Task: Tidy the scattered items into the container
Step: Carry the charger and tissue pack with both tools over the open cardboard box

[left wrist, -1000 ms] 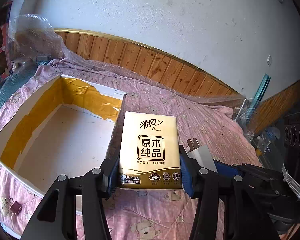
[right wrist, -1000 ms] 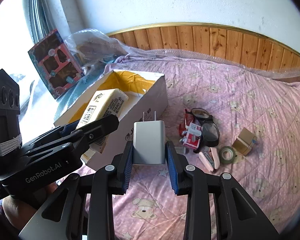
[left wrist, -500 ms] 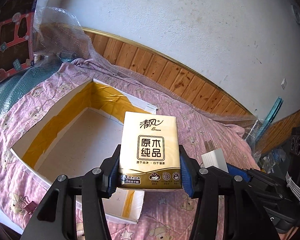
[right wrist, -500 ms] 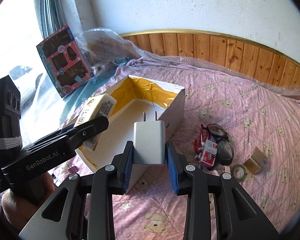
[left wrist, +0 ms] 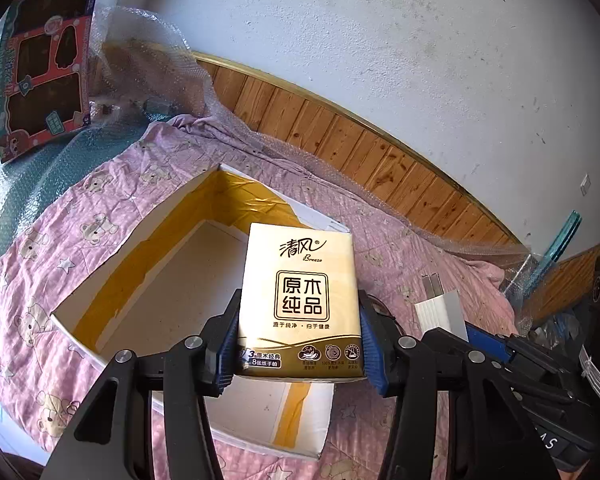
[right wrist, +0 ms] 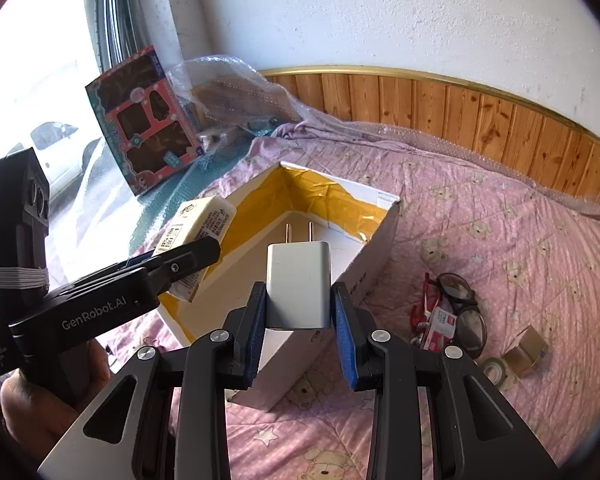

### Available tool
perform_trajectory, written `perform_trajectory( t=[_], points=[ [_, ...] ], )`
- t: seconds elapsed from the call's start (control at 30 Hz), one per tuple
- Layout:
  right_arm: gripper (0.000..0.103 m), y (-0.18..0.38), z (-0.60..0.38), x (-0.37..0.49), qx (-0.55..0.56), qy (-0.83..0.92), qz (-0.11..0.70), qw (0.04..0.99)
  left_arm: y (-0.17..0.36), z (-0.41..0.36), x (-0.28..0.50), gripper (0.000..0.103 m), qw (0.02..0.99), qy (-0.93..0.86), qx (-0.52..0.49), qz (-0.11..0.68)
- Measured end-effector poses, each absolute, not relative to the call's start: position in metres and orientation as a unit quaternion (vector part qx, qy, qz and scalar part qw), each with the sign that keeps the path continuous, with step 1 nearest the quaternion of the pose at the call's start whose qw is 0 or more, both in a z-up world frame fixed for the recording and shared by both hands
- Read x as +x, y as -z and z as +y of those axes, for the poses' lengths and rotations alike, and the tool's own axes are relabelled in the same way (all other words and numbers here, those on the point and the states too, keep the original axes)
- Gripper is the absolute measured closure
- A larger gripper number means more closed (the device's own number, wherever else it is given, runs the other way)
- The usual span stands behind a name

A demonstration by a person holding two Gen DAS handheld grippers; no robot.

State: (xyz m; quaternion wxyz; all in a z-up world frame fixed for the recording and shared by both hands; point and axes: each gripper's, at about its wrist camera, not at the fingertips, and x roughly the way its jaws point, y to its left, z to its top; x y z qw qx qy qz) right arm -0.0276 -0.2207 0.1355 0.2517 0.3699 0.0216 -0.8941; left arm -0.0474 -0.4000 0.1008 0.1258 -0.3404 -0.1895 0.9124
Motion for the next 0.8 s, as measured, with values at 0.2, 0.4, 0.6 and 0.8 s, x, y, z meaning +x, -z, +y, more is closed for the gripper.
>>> perform_trajectory(
  t=[0.2,0.4,0.6,0.8],
  points=[
    [0.070,-0.138,-0.231,-0.039,0.371,0.891,0.021,0.262,-0.111,-0.409,-0.062,0.051,0.115,-0.913,-0.351,-0.175],
    [0.070,-0.136,-0.238,-0.052,0.374,0.888,0.016,0.267,-0.122,-0.414,-0.086,0.051,0.110,-0.918,-0.357,-0.134],
    [0.070,-0.131,-0.242,-0.069,0.382,0.885,0.015,0.267,-0.100,-0.417,-0.110,0.051,0.104,-0.908,-0.383,-0.132],
    [0.070,-0.121,-0.250,-0.086,0.391,0.881,0.018,0.267,-0.073,-0.420,-0.120,0.051,0.091,-0.900,-0.404,-0.134]
  ],
)
